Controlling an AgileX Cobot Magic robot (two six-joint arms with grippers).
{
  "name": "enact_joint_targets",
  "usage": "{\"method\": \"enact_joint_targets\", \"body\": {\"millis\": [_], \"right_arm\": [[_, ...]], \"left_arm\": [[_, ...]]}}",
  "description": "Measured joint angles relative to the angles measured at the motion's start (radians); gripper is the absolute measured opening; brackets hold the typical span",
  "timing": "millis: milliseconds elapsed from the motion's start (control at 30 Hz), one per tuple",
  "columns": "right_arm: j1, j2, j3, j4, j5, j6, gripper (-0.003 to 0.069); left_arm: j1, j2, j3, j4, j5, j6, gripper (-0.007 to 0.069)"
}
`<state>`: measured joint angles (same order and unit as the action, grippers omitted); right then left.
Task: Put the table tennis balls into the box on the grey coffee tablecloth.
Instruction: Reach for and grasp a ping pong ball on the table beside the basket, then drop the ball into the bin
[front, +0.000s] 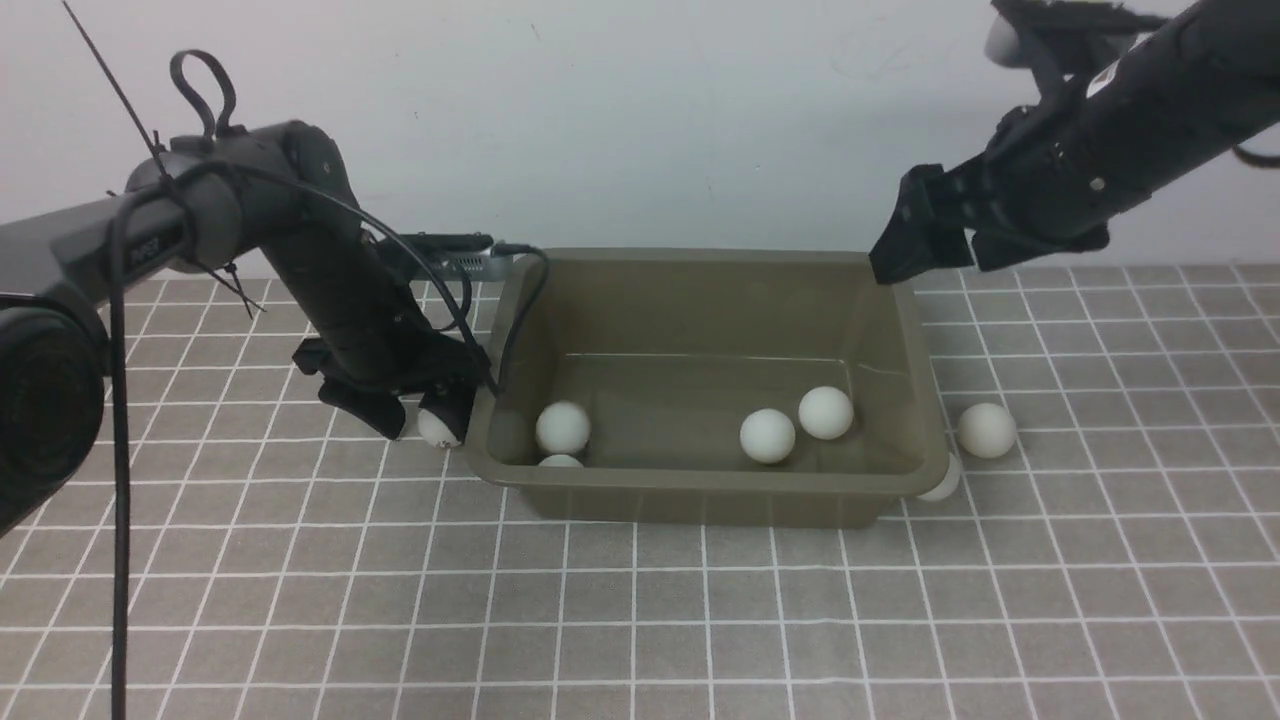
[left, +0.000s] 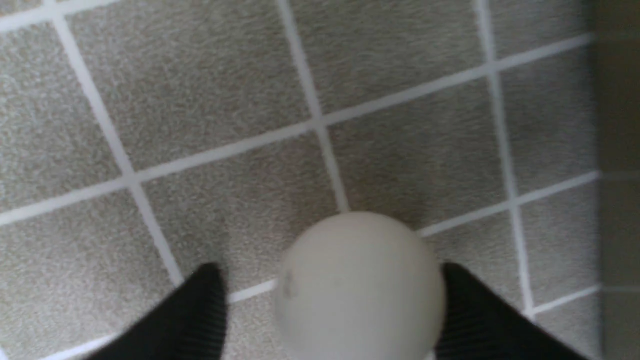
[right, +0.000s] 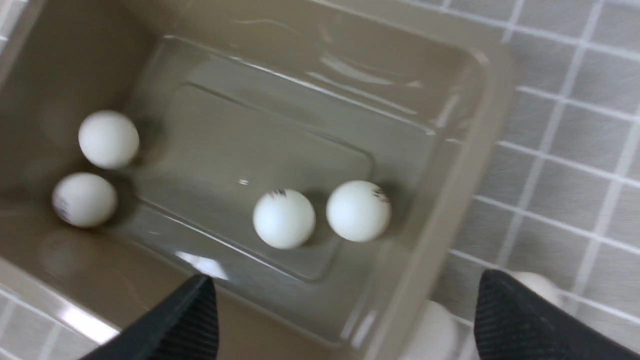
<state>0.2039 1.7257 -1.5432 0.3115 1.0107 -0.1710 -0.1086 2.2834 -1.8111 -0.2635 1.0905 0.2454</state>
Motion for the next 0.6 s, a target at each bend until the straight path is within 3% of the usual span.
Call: {"method": "enact_joint_targets", "body": {"millis": [33, 67, 300, 500, 600], "right_arm": [[0.000, -0.001, 0.000, -0.004, 0.000, 0.000, 0.0625], [0.000, -0.010, -0.002, -0.032, 0.008, 0.001, 0.0619], [-0.052, -0.036, -0.005, -0.192, 0.115, 0.076, 0.0580], [-0.194, 0.005, -0.006, -0.253, 0.182, 0.171, 0.0569], [-0.214, 0.048, -0.006, -0.231, 0.181, 0.171, 0.0569]], "left_arm": [[0.000, 0.000, 0.000, 0.000, 0.001, 0.000, 0.0430], [0.000, 0.000, -0.007, 0.023, 0.013, 0.000, 0.0336], [0.000, -0.064, -0.178, 0.113, 0.116, -0.050, 0.0353], [-0.075, -0.128, -0.310, -0.105, 0.128, 0.033, 0.0353], [-0.136, -0.105, -0.311, -0.135, 0.136, 0.051, 0.0353]]}}
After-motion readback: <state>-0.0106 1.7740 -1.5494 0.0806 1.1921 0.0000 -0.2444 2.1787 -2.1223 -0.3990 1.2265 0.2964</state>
